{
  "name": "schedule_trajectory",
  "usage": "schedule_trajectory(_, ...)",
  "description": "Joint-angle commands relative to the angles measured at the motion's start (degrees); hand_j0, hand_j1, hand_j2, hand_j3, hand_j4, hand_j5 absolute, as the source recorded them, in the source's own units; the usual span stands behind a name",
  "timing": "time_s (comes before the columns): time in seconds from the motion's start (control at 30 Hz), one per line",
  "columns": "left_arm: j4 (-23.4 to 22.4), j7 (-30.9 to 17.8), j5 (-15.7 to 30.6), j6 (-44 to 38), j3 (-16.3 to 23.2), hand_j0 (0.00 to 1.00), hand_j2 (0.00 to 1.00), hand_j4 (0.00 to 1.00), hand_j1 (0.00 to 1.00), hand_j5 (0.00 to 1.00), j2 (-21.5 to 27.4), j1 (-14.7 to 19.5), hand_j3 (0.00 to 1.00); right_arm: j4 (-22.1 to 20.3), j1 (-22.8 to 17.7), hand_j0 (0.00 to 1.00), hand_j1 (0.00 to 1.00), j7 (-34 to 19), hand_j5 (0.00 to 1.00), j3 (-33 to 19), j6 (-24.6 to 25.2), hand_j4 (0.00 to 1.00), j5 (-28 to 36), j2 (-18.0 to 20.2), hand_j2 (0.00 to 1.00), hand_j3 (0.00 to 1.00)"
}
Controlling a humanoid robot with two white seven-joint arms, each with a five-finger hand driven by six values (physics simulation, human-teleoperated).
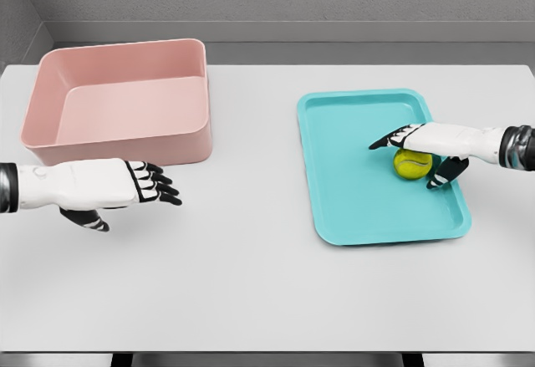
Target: Put the tennis from the blue tray into the pink basket with both arms
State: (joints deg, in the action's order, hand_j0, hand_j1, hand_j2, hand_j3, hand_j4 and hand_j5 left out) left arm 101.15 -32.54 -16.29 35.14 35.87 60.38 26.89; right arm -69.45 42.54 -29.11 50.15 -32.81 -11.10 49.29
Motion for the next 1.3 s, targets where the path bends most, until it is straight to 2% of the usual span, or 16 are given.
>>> schedule_trajectory(0.0, 0.0, 0.0, 0.4, -0.1, 0.0, 1.00, 1.00, 1.00, 1.00, 1.00, 0.1, 0.0, 1.00, 0.9, 0.0, 1.00, 1.00, 0.0, 1.00, -0.1, 0.1, 1.00, 0.2, -0.2, 1.00, 1.00)
schedule_trajectory(0.17, -0.1, 0.0, 0.3, -0.1, 0.0, 1.00, 1.00, 1.00, 1.00, 1.00, 0.1, 0.0, 1.00, 1.6, 0.1, 0.99, 0.99, -0.1, 0.99, -0.1, 0.1, 0.99, 0.2, -0.7, 0.99, 0.99)
schedule_trajectory(0.47, -0.1, 0.0, 0.3, -0.1, 0.0, 1.00, 1.00, 1.00, 1.00, 1.00, 0.1, 0.0, 1.00, 1.9, 0.3, 0.81, 0.81, -0.2, 0.81, 0.2, -0.1, 0.81, 0.2, -0.7, 0.81, 0.81)
schedule_trajectory(0.77, -0.1, 0.0, 0.3, -0.1, 0.0, 1.00, 1.00, 1.00, 1.00, 1.00, 0.1, 0.2, 1.00, 3.4, 0.3, 0.72, 0.72, -0.1, 0.72, 0.3, -0.2, 0.72, 0.2, -0.7, 0.72, 0.72)
schedule_trajectory(1.0, -0.1, 0.0, 0.3, -0.1, 0.0, 1.00, 1.00, 1.00, 1.00, 1.00, 0.1, 0.2, 1.00, 3.2, 0.3, 0.59, 0.59, -0.2, 0.59, 0.8, -0.4, 0.59, 0.2, -0.8, 0.59, 0.59)
schedule_trajectory(1.27, -0.1, 0.0, 0.3, -0.1, 0.0, 1.00, 1.00, 1.00, 1.00, 1.00, 0.1, 0.3, 1.00, 1.6, 0.8, 0.59, 0.59, -0.2, 0.59, 0.5, -2.2, 0.59, 0.4, -0.9, 0.59, 0.59)
